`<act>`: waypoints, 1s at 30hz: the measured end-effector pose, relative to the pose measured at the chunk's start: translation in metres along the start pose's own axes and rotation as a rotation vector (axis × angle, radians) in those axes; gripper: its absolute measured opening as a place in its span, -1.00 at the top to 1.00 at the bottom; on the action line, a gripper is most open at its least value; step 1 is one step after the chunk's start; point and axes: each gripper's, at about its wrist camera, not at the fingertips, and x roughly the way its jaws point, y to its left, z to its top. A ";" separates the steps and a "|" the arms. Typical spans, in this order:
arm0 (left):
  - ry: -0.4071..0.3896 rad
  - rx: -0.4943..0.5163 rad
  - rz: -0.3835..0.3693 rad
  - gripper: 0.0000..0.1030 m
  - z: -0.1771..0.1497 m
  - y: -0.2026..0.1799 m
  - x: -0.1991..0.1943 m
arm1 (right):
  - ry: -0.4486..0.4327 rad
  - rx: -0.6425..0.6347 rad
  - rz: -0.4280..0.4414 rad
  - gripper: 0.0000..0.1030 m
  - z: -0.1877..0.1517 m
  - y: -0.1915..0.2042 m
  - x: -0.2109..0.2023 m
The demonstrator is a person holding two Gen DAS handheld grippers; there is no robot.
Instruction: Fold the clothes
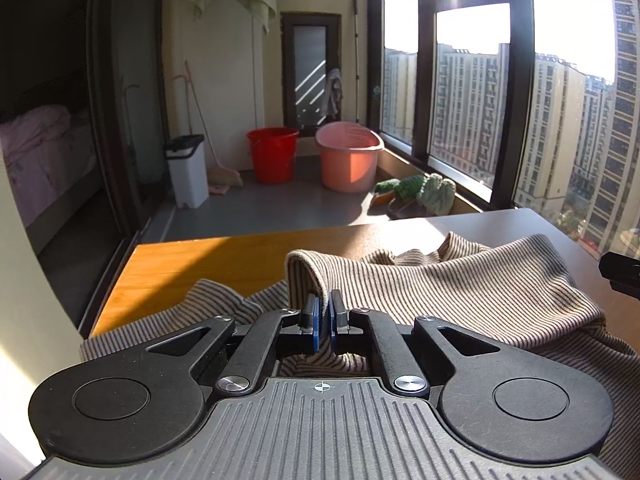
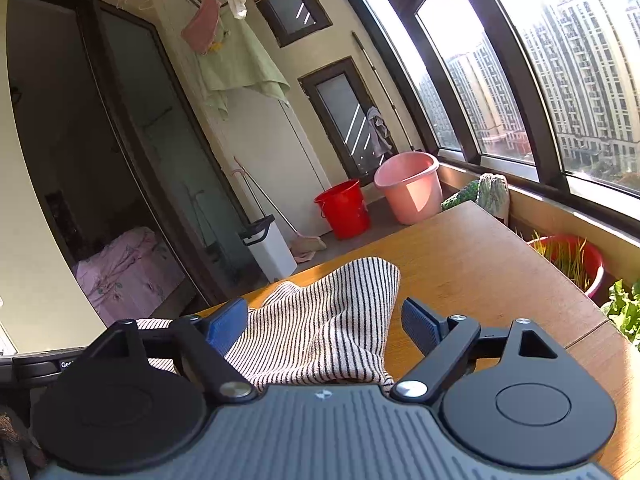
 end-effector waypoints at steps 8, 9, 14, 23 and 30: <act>0.091 -0.051 -0.051 0.56 -0.009 0.012 0.008 | 0.002 0.009 0.005 -0.69 0.000 -0.002 0.001; 0.096 -0.057 -0.052 0.52 -0.009 0.012 0.008 | 0.001 0.011 0.005 -0.69 0.000 -0.003 0.001; 0.041 -0.126 -0.016 0.23 0.002 0.033 -0.006 | 0.000 0.018 0.003 -0.70 -0.001 -0.002 0.001; 0.043 -0.064 -0.121 0.26 -0.005 0.033 -0.013 | 0.013 0.002 -0.001 -0.70 0.000 -0.002 0.002; 0.075 -0.033 -0.109 0.28 -0.016 0.033 -0.002 | 0.017 0.019 0.001 -0.73 0.001 -0.005 0.002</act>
